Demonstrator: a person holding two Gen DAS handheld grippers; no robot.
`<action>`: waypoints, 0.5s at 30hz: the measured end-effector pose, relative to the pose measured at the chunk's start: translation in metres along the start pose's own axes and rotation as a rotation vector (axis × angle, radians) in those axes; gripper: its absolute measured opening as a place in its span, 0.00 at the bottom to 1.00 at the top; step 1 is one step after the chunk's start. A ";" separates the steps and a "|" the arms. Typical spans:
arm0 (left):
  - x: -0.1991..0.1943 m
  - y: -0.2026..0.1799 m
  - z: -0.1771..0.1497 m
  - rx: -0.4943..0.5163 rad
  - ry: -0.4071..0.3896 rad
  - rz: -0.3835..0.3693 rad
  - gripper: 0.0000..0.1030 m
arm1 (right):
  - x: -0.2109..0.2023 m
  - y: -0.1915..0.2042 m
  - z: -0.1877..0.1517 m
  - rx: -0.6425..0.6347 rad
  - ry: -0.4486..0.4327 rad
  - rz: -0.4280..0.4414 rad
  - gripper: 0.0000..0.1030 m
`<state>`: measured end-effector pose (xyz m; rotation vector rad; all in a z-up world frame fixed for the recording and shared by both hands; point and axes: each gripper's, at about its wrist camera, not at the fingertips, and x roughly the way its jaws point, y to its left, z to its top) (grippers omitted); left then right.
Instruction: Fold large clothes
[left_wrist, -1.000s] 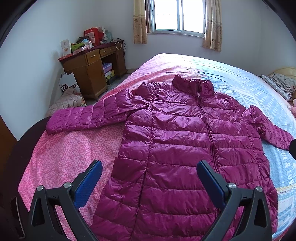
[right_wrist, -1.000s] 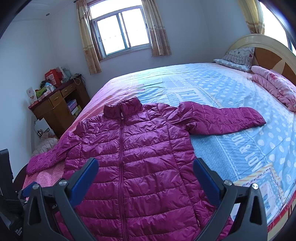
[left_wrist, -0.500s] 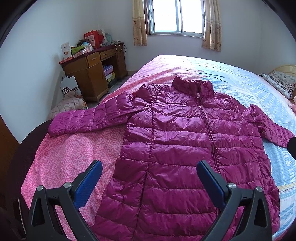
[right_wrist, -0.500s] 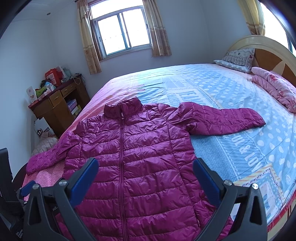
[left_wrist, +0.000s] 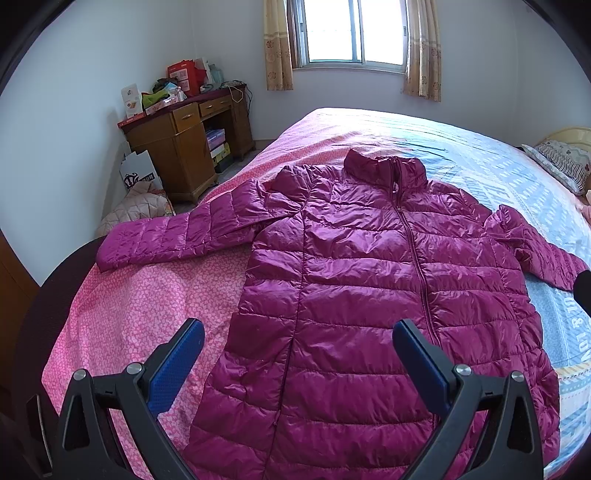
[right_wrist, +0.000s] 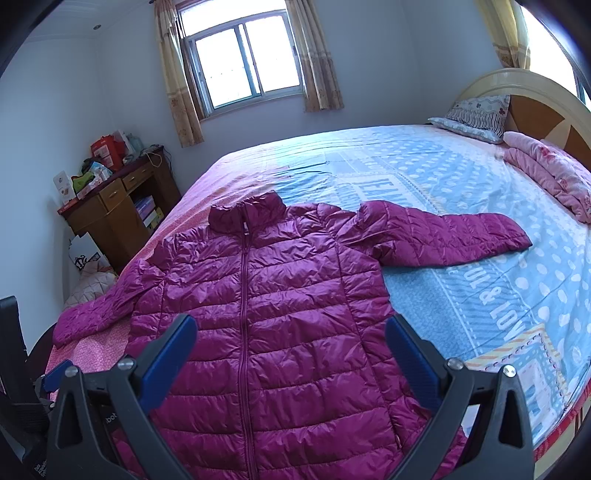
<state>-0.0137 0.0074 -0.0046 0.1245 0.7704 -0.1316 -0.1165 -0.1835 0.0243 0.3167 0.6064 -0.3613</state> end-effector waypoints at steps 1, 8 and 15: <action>0.000 0.000 0.000 -0.001 0.000 0.000 0.99 | 0.000 0.000 0.000 0.000 0.000 0.000 1.00; 0.000 0.001 -0.002 -0.002 0.001 -0.001 0.99 | 0.001 0.000 -0.001 0.000 0.001 0.000 1.00; 0.000 0.001 -0.002 -0.002 0.000 -0.002 0.99 | 0.001 0.000 -0.001 0.000 0.002 0.000 1.00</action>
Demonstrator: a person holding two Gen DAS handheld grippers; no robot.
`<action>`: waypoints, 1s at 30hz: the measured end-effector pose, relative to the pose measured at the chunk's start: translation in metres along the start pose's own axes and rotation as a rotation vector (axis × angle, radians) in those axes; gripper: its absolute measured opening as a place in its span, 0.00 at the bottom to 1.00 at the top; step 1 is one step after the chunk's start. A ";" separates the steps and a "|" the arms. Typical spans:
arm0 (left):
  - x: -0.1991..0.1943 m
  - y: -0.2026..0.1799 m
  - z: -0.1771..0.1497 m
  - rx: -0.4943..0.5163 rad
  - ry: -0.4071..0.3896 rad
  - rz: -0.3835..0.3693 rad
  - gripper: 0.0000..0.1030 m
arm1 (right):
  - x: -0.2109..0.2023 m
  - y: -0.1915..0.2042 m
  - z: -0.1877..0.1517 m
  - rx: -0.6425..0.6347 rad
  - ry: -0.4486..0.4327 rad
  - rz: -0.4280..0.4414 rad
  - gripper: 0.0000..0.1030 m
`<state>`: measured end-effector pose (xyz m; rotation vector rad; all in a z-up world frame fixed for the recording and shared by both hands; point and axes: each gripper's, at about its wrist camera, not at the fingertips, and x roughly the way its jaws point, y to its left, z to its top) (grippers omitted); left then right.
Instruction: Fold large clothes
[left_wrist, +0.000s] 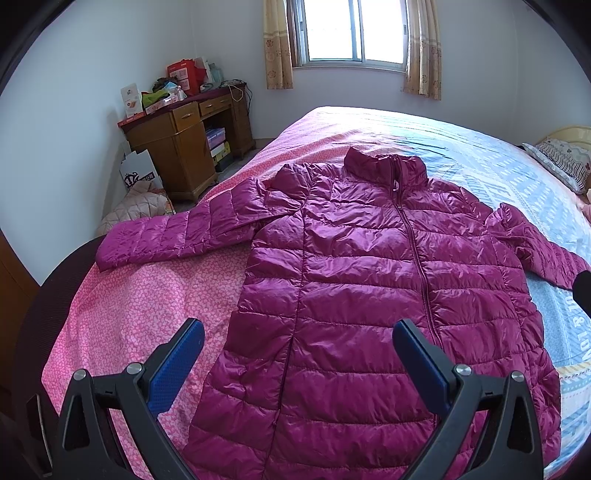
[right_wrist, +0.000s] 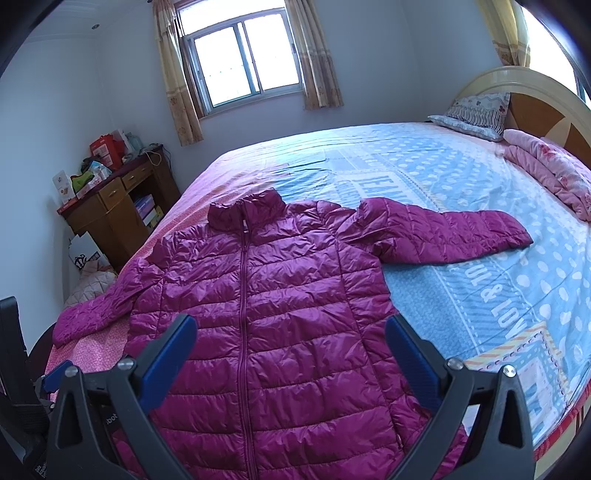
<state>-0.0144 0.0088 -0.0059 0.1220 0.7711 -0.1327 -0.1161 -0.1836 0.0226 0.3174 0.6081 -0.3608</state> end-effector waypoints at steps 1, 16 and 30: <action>0.000 0.000 0.000 0.001 0.000 0.000 0.99 | 0.000 0.000 0.000 0.000 0.001 0.000 1.00; 0.003 0.001 -0.002 0.002 0.003 0.002 0.99 | 0.003 -0.001 -0.002 0.006 0.009 0.004 1.00; 0.056 0.005 -0.002 -0.028 0.035 -0.013 0.99 | 0.031 -0.062 0.016 0.076 0.020 -0.054 1.00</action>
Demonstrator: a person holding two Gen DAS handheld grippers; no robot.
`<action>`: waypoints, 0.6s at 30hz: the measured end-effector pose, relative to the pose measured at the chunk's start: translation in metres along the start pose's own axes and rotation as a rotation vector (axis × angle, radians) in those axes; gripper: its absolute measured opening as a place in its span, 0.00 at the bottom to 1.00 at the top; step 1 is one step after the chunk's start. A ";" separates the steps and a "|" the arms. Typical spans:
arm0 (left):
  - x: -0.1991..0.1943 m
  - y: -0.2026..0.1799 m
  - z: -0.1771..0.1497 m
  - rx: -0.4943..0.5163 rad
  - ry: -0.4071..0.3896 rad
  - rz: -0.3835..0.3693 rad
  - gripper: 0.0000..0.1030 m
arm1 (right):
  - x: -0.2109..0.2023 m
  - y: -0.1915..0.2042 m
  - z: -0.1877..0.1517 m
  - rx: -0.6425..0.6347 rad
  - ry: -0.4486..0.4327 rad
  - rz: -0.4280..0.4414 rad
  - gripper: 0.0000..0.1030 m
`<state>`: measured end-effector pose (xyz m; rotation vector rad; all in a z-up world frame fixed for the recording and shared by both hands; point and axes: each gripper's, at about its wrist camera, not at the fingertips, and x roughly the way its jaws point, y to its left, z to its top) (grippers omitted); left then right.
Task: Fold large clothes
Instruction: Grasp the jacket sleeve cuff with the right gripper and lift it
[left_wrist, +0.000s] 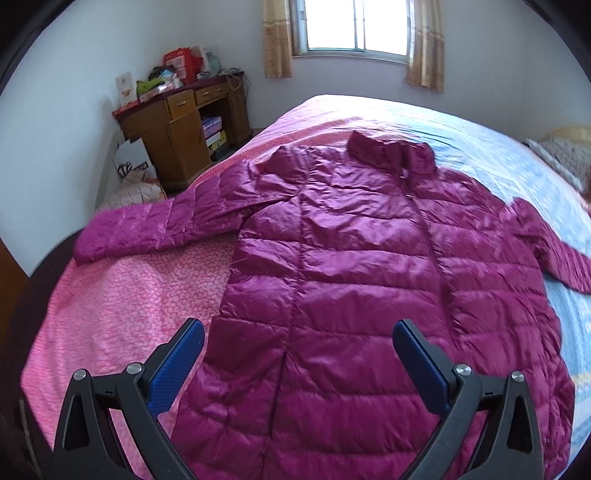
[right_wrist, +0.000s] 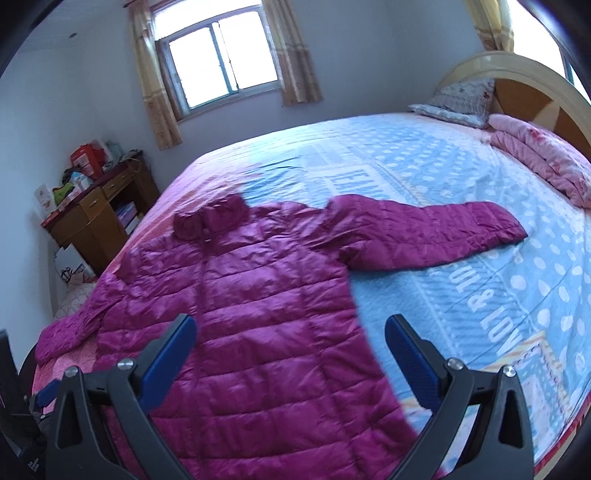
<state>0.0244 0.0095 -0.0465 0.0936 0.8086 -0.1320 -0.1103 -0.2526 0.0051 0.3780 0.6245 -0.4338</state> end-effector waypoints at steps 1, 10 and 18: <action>0.009 0.006 0.001 -0.017 0.001 0.012 0.99 | 0.004 -0.013 0.006 0.019 0.002 -0.017 1.00; 0.073 0.037 -0.003 -0.089 -0.007 0.075 0.99 | 0.041 -0.217 0.047 0.537 -0.014 -0.025 0.93; 0.089 0.042 -0.011 -0.154 -0.033 0.018 0.99 | 0.084 -0.310 0.049 0.769 -0.006 -0.158 0.73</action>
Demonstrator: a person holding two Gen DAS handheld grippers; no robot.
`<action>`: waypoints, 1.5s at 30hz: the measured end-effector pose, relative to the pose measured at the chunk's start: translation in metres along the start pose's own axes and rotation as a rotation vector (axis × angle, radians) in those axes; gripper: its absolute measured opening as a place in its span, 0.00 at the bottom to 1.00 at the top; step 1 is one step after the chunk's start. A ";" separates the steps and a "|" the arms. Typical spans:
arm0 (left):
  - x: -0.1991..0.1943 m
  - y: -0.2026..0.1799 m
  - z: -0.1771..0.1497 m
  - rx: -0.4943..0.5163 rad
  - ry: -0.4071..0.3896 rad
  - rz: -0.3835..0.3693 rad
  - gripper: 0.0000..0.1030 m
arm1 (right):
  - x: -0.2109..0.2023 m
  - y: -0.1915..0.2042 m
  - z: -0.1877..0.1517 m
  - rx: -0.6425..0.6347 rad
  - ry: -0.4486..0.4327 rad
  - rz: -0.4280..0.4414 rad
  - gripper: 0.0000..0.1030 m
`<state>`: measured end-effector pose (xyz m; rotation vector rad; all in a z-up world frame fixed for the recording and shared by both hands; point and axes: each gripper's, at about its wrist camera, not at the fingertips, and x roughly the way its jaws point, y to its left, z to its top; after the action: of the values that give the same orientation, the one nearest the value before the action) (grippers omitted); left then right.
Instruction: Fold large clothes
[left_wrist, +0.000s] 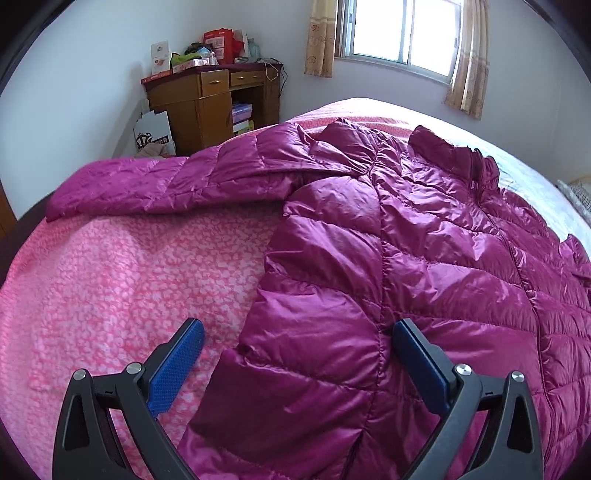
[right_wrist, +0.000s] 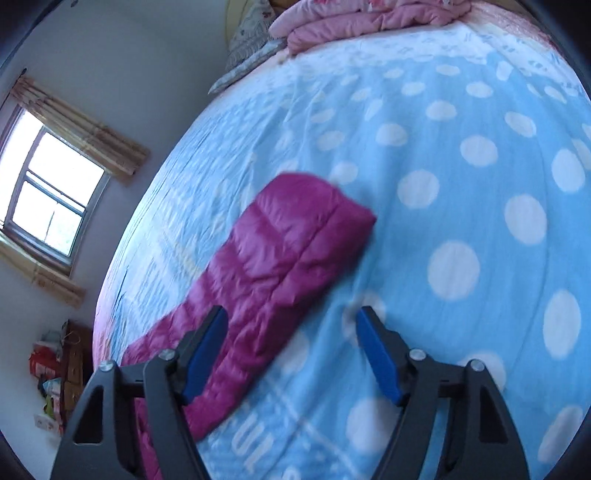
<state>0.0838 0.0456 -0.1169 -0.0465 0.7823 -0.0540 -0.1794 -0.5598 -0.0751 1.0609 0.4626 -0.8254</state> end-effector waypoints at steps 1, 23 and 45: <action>0.000 -0.001 -0.001 0.001 -0.005 0.002 0.99 | 0.000 0.003 0.002 -0.001 -0.020 -0.015 0.73; -0.003 0.000 -0.007 0.005 -0.041 -0.003 0.99 | -0.085 0.167 -0.059 -0.677 -0.228 0.128 0.10; -0.008 0.002 -0.009 0.000 -0.055 -0.027 0.99 | 0.026 0.312 -0.388 -1.020 0.553 0.616 0.53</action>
<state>0.0714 0.0482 -0.1177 -0.0581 0.7266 -0.0786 0.0991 -0.1456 -0.0822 0.3834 0.8385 0.2972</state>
